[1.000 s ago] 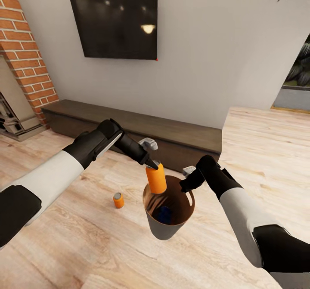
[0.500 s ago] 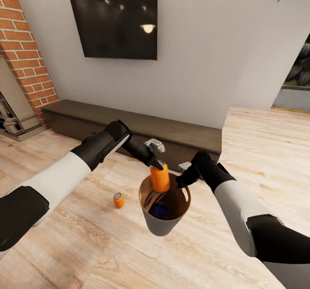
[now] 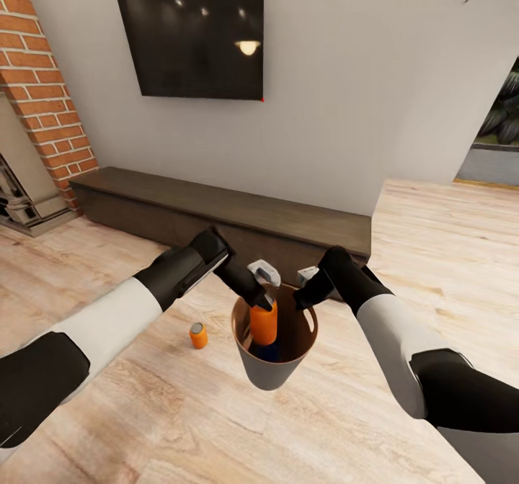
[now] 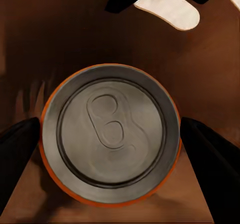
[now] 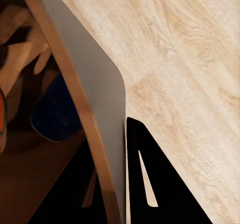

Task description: Put the three can of soda from the living room inside the tash can in the kitchen.

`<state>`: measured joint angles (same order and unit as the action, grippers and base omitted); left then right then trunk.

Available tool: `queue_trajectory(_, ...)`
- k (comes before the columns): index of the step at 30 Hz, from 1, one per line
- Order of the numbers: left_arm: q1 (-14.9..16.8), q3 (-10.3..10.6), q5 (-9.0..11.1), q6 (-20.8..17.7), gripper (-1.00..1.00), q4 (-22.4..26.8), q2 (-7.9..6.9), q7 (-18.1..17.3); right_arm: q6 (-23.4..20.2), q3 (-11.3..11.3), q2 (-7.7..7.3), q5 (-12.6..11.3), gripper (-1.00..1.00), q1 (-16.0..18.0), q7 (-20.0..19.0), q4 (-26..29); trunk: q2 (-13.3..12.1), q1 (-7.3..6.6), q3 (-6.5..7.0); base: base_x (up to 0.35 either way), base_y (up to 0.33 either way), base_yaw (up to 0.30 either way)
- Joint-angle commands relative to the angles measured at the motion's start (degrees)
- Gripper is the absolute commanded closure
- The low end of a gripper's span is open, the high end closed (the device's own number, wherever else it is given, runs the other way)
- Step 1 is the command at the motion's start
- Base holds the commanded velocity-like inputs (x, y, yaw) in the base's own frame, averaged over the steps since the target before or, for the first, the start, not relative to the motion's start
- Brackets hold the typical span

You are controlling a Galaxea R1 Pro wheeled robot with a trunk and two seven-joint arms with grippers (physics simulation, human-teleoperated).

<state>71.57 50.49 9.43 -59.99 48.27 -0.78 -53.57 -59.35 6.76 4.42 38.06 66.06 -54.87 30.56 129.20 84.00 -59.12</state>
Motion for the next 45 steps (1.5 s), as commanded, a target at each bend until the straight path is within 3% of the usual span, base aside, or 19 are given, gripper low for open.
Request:
queue_trajectory(1,-0.19,0.12,-0.08,-0.01,1.0,0.01,0.0,0.0,-0.65,-0.15,0.0,-1.23,1.0,0.04,-0.34,-0.03,0.01,-0.01,0.01,0.0,0.0,0.0)
queue_trajectory(6,-1.04,0.48,-0.46,-0.01,1.0,0.03,0.06,0.19,-0.65,-0.16,0.08,-1.23,1.0,0.11,-0.33,-0.09,0.01,-0.01,0.01,0.0,0.0,0.0)
queue_trajectory(10,-2.78,0.56,-1.08,-0.01,1.0,-0.06,1.86,2.08,-0.65,-0.19,0.49,-1.23,1.0,0.18,-0.32,-0.13,0.01,-0.01,0.01,0.0,0.0,0.0)
queue_trajectory(15,-4.83,0.59,-1.66,-0.01,1.0,-0.1,2.86,3.67,-0.65,-0.25,0.65,-1.23,1.0,0.2,-0.32,-0.15,0.01,-0.01,0.01,0.0,0.0,0.0)
queue_trajectory(25,-6.17,0.96,-1.86,-0.01,1.0,-0.02,2.92,4.06,-0.65,-0.32,0.68,-1.23,1.0,0.21,-0.29,-0.15,0.01,-0.01,0.01,0.0,0.0,0.0)
queue_trajectory(26,-6.23,1.57,-1.85,-0.01,-1.0,-0.02,2.9,4.08,-0.65,-0.33,0.68,-1.23,1.0,0.21,-0.26,-0.15,0.01,-0.01,0.01,0.0,0.0,0.0)
queue_trajectory(42,-6.26,1.91,-1.42,-0.01,-1.0,1.58,2.45,4.77,-0.65,-0.42,0.57,-1.23,1.0,0.21,-0.28,-0.15,0.01,-0.01,0.01,0.0,0.0,0.0)
queue_trajectory(45,-6.32,1.44,-1.18,-0.01,-1.0,5.88,0.77,4.14,-0.65,-0.43,0.47,-1.23,1.0,0.21,-0.28,-0.15,0.01,-0.01,0.01,0.0,0.0,0.0)
